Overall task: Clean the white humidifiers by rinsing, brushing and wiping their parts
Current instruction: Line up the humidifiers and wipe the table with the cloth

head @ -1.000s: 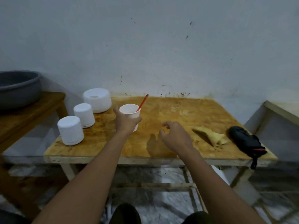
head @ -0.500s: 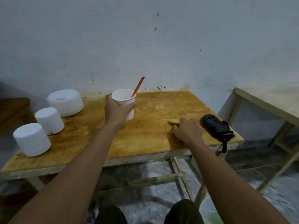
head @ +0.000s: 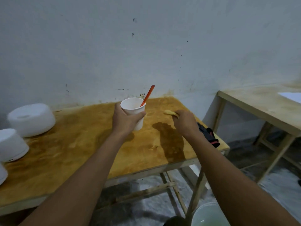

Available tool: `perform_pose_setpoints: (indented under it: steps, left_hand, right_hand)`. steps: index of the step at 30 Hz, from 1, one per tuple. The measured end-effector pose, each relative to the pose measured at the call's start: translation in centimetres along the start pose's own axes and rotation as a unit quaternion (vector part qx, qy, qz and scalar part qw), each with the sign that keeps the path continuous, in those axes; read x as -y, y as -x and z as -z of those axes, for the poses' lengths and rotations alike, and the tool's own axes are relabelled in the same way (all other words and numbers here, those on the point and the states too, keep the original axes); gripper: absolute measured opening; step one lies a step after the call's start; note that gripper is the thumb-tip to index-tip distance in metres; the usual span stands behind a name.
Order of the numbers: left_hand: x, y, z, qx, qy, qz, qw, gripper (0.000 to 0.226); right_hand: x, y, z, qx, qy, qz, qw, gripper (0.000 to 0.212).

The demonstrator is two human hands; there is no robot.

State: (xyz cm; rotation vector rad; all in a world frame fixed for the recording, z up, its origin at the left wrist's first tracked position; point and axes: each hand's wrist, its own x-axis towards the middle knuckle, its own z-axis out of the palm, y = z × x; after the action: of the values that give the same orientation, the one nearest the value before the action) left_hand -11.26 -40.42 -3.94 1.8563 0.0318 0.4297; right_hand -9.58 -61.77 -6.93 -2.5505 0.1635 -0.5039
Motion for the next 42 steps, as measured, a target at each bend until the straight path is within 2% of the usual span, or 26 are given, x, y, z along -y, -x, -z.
perform_pose_setpoints:
  steps: [6, 12, 14, 17, 19, 24, 29, 34, 42]
  left_hand:
    - [-0.6, -1.9, -4.4, 0.029, -0.007, -0.017, 0.999, 0.088]
    - [0.0, -3.7, -7.8, 0.042, -0.012, -0.026, 0.999, 0.088]
    - [0.1, -4.3, -8.9, 0.043, -0.015, -0.026, 0.999, 0.087]
    - [0.3, -5.2, -10.4, 0.049, -0.018, -0.028, 0.998, 0.087]
    - [0.4, -5.8, -11.3, 0.053, -0.018, -0.025, 0.998, 0.088]
    - [-0.6, -8.2, -14.3, 0.055, 0.008, 0.0, 0.998, 0.084]
    - [-0.9, -11.1, -19.0, 0.051, 0.03, 0.039, 0.998, 0.083]
    - [-0.6, -13.5, -23.1, 0.049, 0.044, 0.055, 0.996, 0.083]
    - [0.9, -15.3, -26.8, 0.085, 0.014, 0.054, 0.995, 0.088]
  right_hand:
    - [-3.7, -6.6, 0.1, -0.017, 0.037, -0.055, 0.998, 0.022]
    - [-5.5, -10.2, -1.6, 0.01, 0.099, -0.087, 0.991, 0.022]
    - [-5.7, -10.3, -2.0, 0.045, 0.106, -0.113, 0.987, 0.033]
    - [-5.7, -10.2, -2.3, 0.128, 0.108, -0.15, 0.974, 0.06]
    - [-5.7, -10.1, -2.2, 0.171, 0.127, -0.139, 0.967, 0.065]
    - [-5.9, -9.5, -1.2, 0.207, 0.131, -0.102, 0.964, 0.055]
    - [-6.7, -9.8, -1.4, 0.223, 0.148, -0.076, 0.961, 0.054]
    - [-7.5, -10.6, -2.3, 0.214, 0.141, -0.085, 0.963, 0.052]
    - [-7.4, -11.4, -2.6, 0.216, 0.125, -0.092, 0.964, 0.036]
